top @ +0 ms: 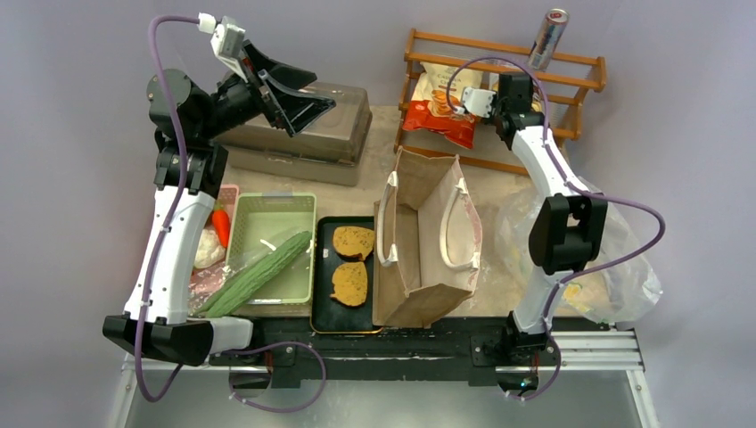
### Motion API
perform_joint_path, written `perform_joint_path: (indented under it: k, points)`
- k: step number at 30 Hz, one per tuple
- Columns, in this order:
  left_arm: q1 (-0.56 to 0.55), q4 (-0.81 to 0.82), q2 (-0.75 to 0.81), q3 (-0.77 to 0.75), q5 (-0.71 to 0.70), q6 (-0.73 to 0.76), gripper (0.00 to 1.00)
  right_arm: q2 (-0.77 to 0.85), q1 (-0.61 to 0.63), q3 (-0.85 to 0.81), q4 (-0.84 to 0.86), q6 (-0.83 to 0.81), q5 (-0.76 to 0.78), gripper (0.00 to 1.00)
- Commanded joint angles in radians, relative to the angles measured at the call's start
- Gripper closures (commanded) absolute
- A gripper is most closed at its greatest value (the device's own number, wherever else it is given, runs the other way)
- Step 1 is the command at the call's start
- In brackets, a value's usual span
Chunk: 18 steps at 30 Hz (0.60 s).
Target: Untie the knot of the grocery bags and take out the mixed food
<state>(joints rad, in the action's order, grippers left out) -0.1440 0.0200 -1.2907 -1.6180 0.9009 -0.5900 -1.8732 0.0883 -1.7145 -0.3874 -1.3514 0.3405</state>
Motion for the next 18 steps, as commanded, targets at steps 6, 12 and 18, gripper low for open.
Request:
perform_joint_path:
  k: [6, 12, 18]
  points:
    - [0.009, -0.01, 0.022, 0.005, 0.019, 0.034, 0.0, -0.023, -0.01, -0.051, 0.111, -0.017, 0.052, 0.78]
    - [0.009, -0.017, 0.019, 0.002, 0.023, 0.049, 0.0, 0.026, -0.01, -0.024, 0.033, 0.031, 0.013, 0.29]
    - [0.009, -0.057, 0.015, 0.002, 0.032, 0.058, 0.0, 0.077, -0.01, -0.083, -0.155, 0.117, -0.063, 0.16]
